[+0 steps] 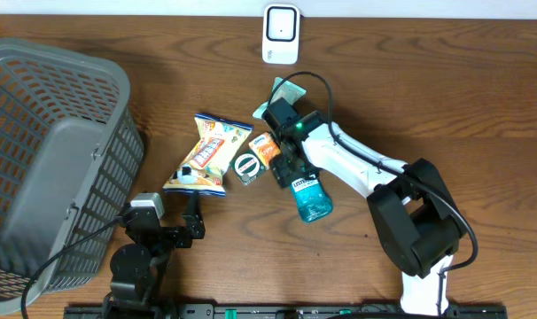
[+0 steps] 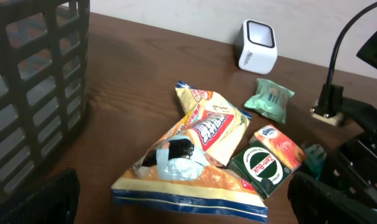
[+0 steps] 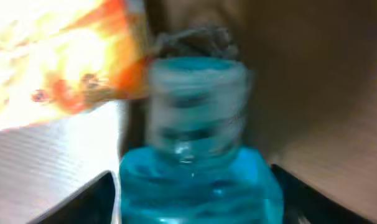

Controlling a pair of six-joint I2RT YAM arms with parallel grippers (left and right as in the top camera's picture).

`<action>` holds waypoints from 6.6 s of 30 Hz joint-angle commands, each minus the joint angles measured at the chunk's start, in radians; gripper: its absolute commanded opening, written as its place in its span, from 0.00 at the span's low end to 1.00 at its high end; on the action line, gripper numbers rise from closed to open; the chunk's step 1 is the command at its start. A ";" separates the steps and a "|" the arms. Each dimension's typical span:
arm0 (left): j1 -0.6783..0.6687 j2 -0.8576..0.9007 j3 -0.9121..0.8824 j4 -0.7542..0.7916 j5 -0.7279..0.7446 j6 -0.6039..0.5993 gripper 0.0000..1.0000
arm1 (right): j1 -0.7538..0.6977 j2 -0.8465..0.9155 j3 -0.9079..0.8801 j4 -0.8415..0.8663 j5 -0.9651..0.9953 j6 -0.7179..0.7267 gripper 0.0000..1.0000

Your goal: Scan the item barcode

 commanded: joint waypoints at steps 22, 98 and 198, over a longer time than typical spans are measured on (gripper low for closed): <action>0.005 -0.005 -0.016 -0.022 0.010 -0.005 0.98 | 0.224 0.203 0.140 -0.167 0.513 0.251 0.83; 0.005 -0.005 -0.016 -0.022 0.010 -0.005 0.98 | -0.057 0.226 0.445 -0.490 -0.128 -0.206 0.50; 0.005 -0.005 -0.016 -0.022 0.010 -0.005 0.98 | 0.250 -0.100 -0.113 -0.174 0.419 -0.180 0.99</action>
